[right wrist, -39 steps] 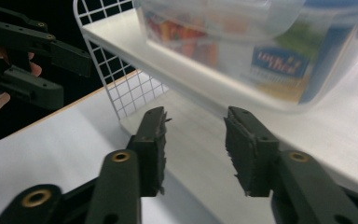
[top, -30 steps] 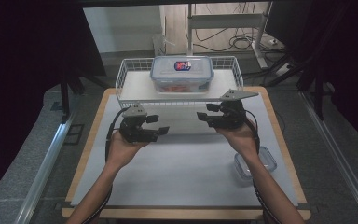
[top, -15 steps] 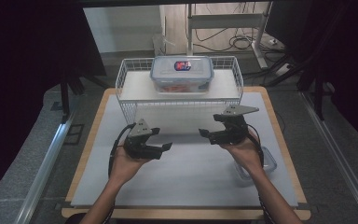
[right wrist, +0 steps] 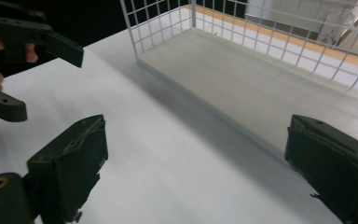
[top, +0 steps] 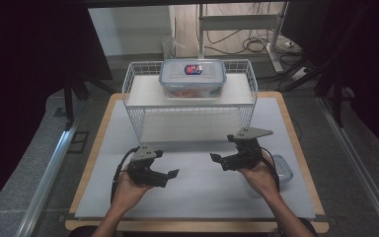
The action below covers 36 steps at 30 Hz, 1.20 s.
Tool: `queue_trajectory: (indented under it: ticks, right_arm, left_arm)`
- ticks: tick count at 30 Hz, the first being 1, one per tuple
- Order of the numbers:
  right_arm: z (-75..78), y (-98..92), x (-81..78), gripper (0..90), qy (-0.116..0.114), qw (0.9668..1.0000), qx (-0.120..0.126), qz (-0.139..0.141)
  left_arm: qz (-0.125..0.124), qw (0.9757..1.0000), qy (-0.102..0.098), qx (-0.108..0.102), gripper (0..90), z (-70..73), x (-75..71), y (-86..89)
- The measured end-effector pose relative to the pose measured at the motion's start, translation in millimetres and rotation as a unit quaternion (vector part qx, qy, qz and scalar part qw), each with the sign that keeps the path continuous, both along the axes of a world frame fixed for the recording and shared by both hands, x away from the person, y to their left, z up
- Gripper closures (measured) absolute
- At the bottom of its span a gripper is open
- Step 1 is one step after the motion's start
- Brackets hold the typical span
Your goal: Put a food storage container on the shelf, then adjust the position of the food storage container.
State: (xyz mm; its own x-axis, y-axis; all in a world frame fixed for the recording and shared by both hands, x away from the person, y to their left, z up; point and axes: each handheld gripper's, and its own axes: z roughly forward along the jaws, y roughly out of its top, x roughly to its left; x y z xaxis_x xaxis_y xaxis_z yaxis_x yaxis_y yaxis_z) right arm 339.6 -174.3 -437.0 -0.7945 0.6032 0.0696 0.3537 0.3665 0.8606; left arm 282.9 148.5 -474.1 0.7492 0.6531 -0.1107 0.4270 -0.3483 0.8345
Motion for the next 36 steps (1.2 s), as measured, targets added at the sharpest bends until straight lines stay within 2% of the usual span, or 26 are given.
queue_trajectory:
  ticks: [3, 13, 17, 22, 26, 32, 36]
  right_arm:
    - [-4.0, -0.9, -6.9, 4.1, 0.005, 1.0000, 0.005, 0.004]
    - [-23.6, -6.2, -30.8, 2.3, 0.001, 0.9998, -0.018, -0.006]
    - [-28.3, -7.5, -39.4, 2.3, 0.006, 0.9997, -0.023, 0.002]
    - [-37.4, -8.1, -48.2, 2.3, 0.008, 0.9991, -0.042, 0.009]
    - [-44.0, -7.0, -49.4, 2.3, 0.010, 0.9980, -0.062, 0.010]
    - [-45.7, -8.1, -47.3, 2.3, 0.012, 0.9974, -0.071, 0.006]
    - [-47.8, -9.7, -44.3, 2.3, 0.019, 0.9959, -0.088, -0.006]
  left_arm:
    - [0.002, 1.0000, 0.000, 0.007, 7.6, -5.9, -6.3, 0.5]
    - [0.029, 0.9991, -0.019, 0.025, 2.6, -19.4, -28.5, 12.6]
    - [0.035, 0.9993, -0.010, 0.013, 1.9, -25.6, -36.9, 18.6]
    - [0.037, 0.9992, 0.001, 0.017, 1.2, -36.0, -47.1, 22.0]
    - [0.036, 0.9989, 0.004, 0.030, 1.2, -43.1, -46.4, 20.2]
    - [0.042, 0.9980, -0.003, 0.048, 1.4, -43.8, -46.2, 19.2]
    - [0.050, 0.9976, -0.004, 0.047, 1.9, -43.4, -45.9, 21.4]
